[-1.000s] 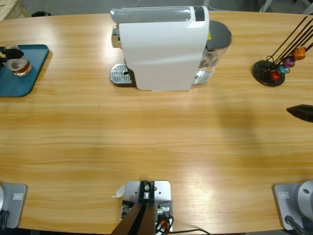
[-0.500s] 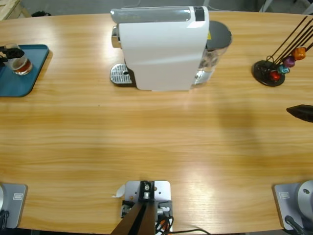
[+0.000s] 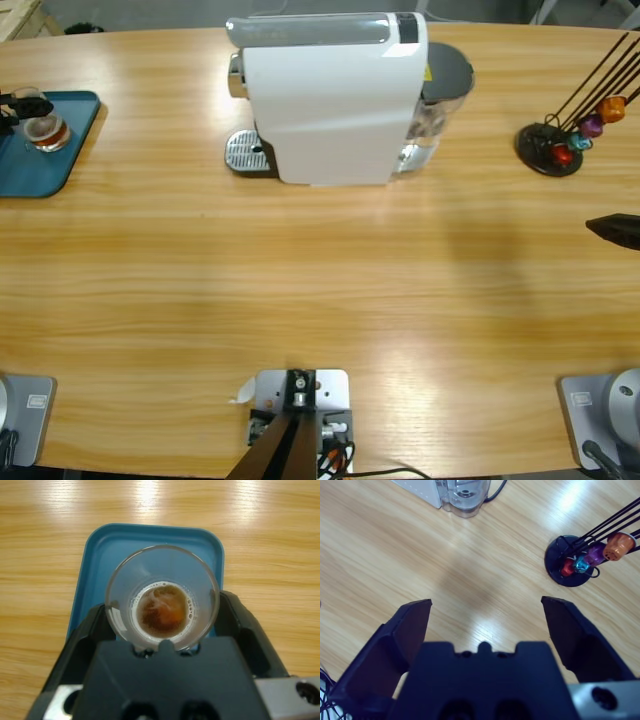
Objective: Pour coffee
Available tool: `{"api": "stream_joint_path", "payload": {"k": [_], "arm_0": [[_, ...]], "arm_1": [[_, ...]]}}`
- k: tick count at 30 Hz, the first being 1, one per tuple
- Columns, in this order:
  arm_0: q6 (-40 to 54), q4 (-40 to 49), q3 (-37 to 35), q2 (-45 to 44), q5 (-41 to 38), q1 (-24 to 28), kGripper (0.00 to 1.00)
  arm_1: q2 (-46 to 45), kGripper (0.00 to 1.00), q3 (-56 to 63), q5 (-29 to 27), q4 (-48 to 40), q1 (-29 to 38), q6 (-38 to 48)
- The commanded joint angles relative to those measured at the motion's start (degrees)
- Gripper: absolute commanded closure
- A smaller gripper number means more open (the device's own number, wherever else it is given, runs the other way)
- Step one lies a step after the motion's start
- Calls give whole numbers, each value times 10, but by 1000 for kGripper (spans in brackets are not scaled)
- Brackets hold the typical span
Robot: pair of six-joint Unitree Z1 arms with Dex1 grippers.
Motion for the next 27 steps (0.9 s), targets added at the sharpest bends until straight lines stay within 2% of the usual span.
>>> {"api": "stream_joint_path", "payload": {"k": [1, 9, 14, 17, 21, 27], "arm_0": [[-4, -9, 25, 35, -9, 2, 13], [-3, -14, 43, -7, -10, 2, 13], [-1, 28, 67, -100, -9, -1, 13], [0, 116, 63, -182, -9, -1, 13], [-1, 283, 33, -274, -50, -16, 13], [-1, 395, -13, -364, -144, -108, 13]], "arm_1": [[13, 0, 6, -3, 8, 4, 4], [13, 0, 6, -3, 7, 4, 4], [7, 0, 7, -3, 6, 4, 4], [0, 0, 8, -4, 6, 4, 4], [-17, 0, 12, -5, 4, 4, 4], [-36, 0, 15, -6, 2, 4, 4]]}}
